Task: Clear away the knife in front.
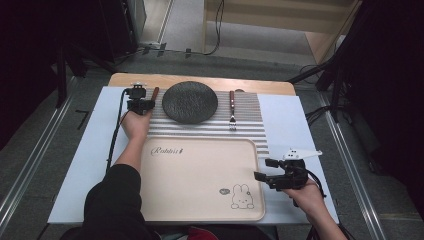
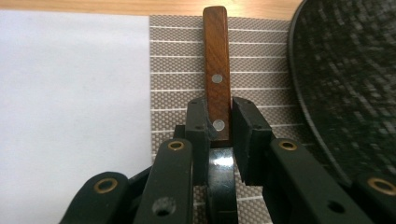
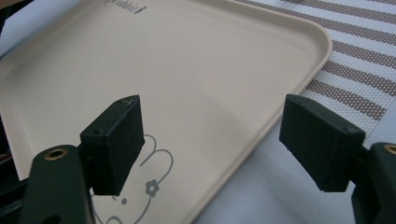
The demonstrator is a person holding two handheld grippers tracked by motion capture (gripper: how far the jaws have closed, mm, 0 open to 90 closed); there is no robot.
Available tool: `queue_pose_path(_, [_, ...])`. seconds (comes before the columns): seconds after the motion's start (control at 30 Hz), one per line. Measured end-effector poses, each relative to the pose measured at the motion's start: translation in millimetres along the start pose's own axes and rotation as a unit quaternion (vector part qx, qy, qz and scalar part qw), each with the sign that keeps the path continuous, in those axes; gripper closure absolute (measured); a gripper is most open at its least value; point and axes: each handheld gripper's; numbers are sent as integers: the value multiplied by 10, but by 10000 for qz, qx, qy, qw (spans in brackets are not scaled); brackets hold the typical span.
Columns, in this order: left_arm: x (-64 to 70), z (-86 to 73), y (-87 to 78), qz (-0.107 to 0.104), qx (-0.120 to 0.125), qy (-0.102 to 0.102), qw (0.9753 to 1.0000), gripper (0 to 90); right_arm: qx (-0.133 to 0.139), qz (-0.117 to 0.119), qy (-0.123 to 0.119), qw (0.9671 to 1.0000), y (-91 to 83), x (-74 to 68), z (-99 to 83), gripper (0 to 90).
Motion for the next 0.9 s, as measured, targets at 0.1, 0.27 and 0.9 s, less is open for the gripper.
queue_pose_path(0.1, [-12,41,-47,-63,34,49,10000,779,-1,0,-2,10000,0,0,-1,200])
queue_pose_path(0.27, [-31,131,-136,-212,58,137,9997,779,-2,-3,1,10000,2,2,0,200])
queue_pose_path(0.9, [-116,279,-496,-1130,220,450,9923,779,18,-16,-4,10000,3,-1,1,203])
Point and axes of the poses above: each handheld gripper's, and its own axes: y roughly forward along the jaws, z roughly out of its top, x roughly to its right, and after that the axes turned 14 degrees about y, right-handed
